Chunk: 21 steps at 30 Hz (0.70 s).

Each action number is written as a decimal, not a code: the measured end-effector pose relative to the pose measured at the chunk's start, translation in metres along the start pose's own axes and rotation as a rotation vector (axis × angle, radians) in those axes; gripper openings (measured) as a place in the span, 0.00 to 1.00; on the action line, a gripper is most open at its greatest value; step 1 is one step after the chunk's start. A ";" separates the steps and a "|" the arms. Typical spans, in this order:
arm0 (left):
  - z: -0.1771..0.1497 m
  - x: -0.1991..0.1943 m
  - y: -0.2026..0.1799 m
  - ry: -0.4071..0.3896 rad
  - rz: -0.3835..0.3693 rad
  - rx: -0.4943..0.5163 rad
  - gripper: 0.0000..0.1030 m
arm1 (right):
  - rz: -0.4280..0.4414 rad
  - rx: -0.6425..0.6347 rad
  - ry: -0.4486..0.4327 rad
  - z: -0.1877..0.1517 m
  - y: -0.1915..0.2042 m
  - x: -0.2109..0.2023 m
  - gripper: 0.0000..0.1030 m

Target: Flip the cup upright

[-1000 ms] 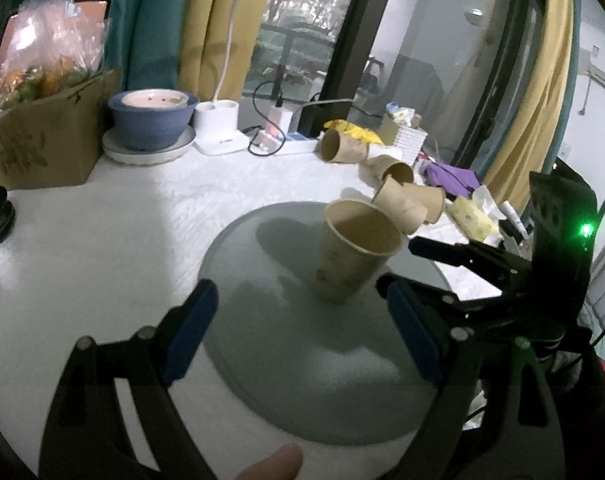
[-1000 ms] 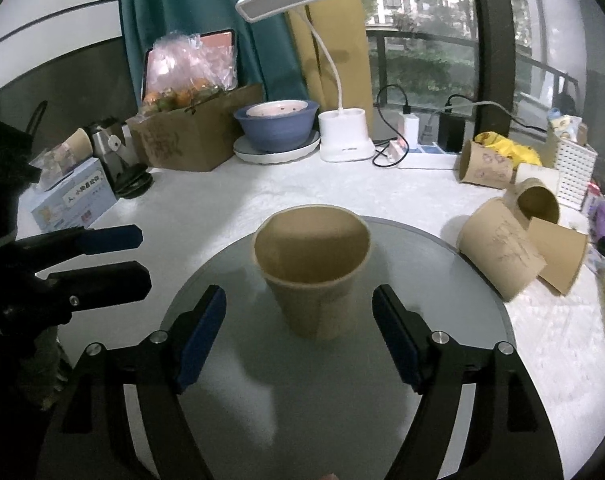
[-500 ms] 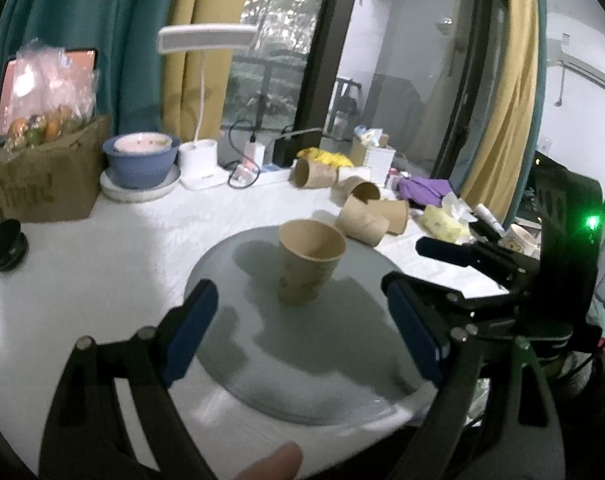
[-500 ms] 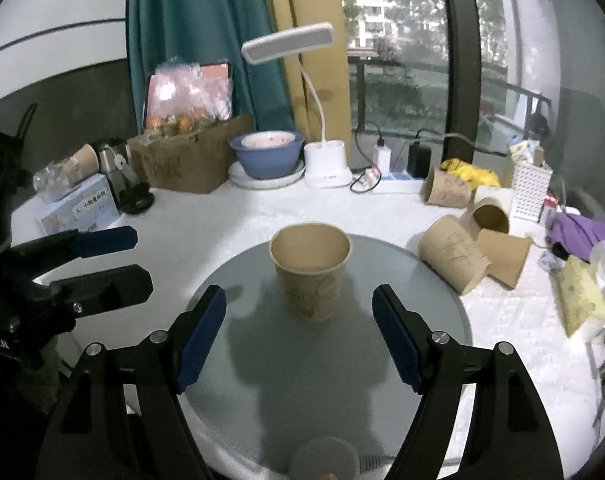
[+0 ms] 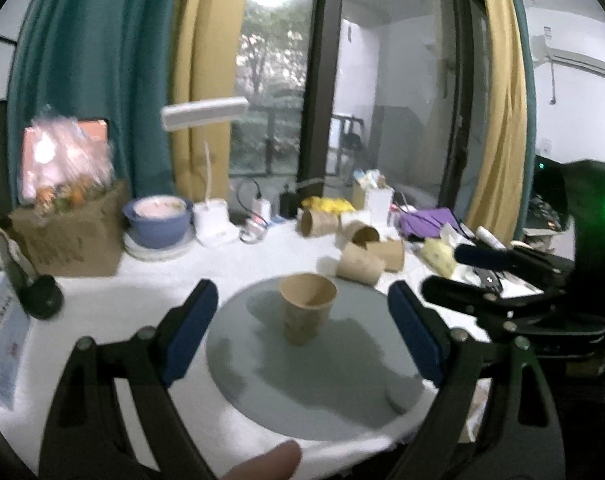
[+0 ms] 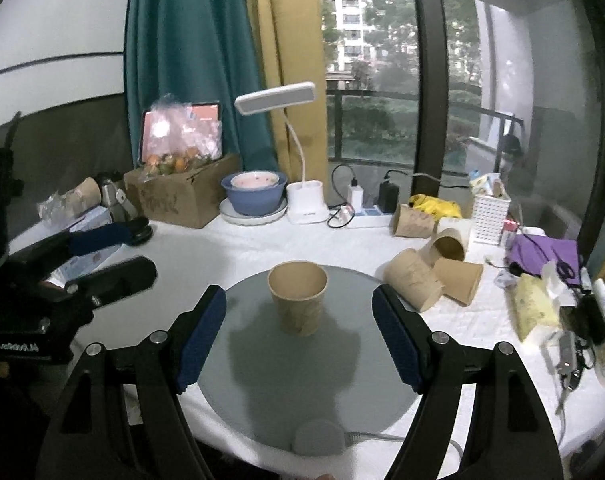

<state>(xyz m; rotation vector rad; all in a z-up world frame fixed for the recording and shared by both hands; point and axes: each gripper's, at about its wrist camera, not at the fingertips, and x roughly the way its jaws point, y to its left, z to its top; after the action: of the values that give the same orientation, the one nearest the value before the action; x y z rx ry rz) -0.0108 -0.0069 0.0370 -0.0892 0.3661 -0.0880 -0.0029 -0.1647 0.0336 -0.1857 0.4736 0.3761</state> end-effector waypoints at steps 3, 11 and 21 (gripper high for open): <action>0.006 -0.009 -0.001 -0.031 0.026 0.014 0.86 | -0.013 0.016 -0.026 0.004 -0.001 -0.013 0.76; 0.008 -0.018 -0.001 -0.057 0.092 0.043 0.86 | -0.038 0.013 -0.072 0.004 -0.002 -0.034 0.76; 0.007 -0.023 0.007 -0.072 0.102 0.026 0.86 | -0.039 0.008 -0.066 0.005 -0.001 -0.035 0.76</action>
<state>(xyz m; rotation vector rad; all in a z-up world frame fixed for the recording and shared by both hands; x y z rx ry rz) -0.0290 0.0024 0.0512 -0.0481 0.2970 0.0118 -0.0289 -0.1748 0.0545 -0.1740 0.4062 0.3411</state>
